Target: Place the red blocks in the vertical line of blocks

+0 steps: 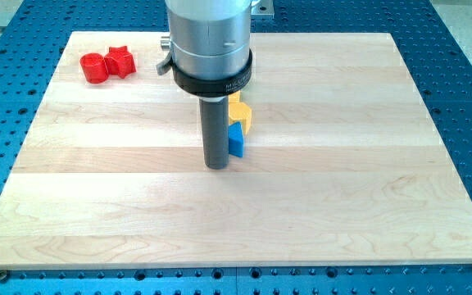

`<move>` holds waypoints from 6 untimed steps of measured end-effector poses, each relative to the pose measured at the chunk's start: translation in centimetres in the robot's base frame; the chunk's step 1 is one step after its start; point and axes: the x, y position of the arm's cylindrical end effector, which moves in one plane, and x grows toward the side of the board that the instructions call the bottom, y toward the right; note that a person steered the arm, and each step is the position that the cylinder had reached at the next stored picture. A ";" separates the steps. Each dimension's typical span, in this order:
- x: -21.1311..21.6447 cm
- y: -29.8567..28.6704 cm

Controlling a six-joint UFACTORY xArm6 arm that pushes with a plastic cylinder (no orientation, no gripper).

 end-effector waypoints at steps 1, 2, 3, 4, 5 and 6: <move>0.1 0.6; -0.3 1.2; -0.4 1.8; 0.0 -7.3; -6.4 -18.0; -10.1 -28.0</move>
